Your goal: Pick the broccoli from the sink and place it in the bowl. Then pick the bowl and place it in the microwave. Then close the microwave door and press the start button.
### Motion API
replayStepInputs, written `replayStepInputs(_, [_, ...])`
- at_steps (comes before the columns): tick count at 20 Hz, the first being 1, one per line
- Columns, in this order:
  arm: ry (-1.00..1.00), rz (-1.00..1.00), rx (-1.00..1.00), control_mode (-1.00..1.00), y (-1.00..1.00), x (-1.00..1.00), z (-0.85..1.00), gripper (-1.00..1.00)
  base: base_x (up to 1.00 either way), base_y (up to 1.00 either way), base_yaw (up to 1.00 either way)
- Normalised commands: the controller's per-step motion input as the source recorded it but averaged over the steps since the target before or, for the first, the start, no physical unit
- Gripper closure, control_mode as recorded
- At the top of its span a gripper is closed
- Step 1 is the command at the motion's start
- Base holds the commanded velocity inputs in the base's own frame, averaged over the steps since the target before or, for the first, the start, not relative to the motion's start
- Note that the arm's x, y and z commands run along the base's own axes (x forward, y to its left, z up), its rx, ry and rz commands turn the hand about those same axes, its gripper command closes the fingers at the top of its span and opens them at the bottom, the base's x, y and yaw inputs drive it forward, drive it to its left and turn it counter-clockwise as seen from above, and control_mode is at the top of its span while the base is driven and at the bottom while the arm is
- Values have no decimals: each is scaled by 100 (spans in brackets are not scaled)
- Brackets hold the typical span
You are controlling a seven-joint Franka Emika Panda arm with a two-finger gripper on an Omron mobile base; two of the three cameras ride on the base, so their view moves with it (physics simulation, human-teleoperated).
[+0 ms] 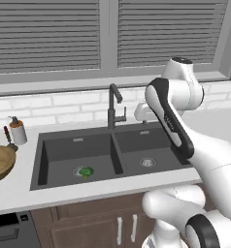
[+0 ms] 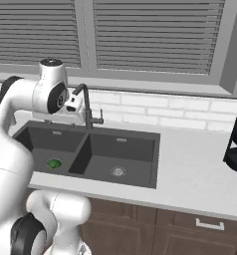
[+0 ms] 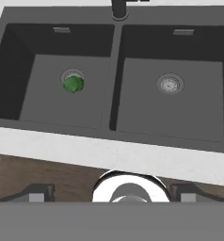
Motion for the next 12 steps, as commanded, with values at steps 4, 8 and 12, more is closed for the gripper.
replayStepInputs(4, [0, 10, 6, -100, 72, -42, -15, -100, 0, 0, 0])
replayStepInputs(8, [0, 7, 6, -100, 86, -30, -22, -100, 0, 0, 0])
replayStepInputs(12, [0, 5, 0, -100, 93, -4, -24, -100, 0, 0, 0])
